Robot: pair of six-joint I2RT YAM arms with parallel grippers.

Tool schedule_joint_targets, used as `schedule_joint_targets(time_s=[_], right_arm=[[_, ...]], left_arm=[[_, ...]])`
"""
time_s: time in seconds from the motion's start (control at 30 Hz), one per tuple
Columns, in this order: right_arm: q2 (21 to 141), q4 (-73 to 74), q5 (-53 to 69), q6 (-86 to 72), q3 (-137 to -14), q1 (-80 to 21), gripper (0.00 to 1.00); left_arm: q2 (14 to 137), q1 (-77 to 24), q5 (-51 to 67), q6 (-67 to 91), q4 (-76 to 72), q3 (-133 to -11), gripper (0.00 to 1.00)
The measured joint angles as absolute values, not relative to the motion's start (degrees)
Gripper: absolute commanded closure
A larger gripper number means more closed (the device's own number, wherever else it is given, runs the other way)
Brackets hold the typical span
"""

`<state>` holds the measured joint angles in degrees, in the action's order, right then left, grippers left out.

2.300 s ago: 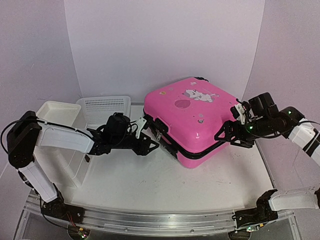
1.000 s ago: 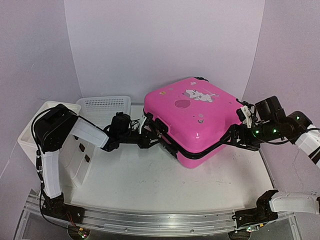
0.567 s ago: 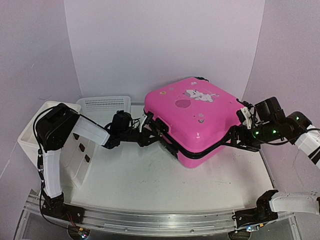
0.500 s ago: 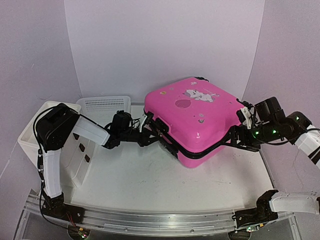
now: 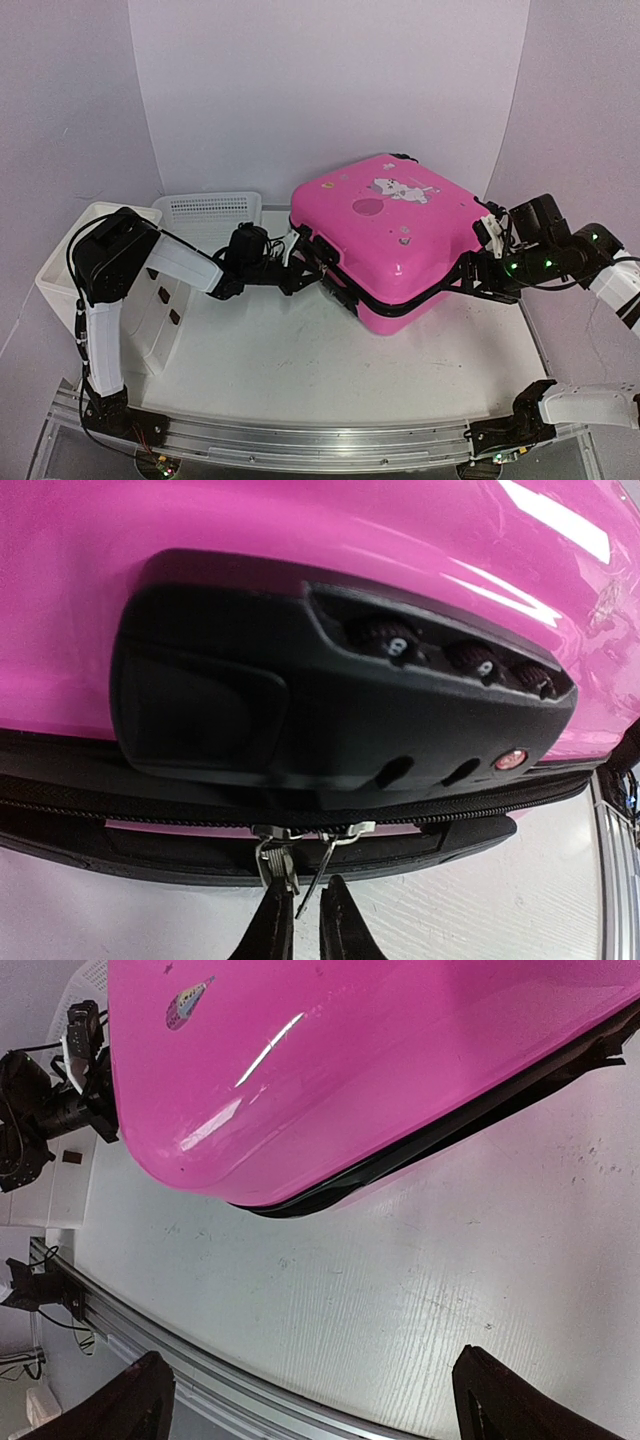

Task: Open, take out, and arrange the luggage

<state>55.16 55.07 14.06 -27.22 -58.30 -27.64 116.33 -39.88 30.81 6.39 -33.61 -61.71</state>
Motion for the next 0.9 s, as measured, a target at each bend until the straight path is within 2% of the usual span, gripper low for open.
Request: schedule_joint_targets(time_s=[0.17,0.4,0.9], right_arm=[[55.18,55.07,14.06,-27.22,-58.30,-27.64,0.02],[55.33,55.07,14.04,-27.27,-58.30,-27.64,0.02],[60.31,53.67,13.91,-28.38,-57.71,-27.64,0.02]], left_arm=[[116.22,-40.88,28.25,5.50,-32.40,-62.33,0.86],[116.09,-42.46,24.14,4.49,-31.00,-62.63,1.00],[112.84,-46.72,19.14,3.66,-27.40,-61.65,1.00]])
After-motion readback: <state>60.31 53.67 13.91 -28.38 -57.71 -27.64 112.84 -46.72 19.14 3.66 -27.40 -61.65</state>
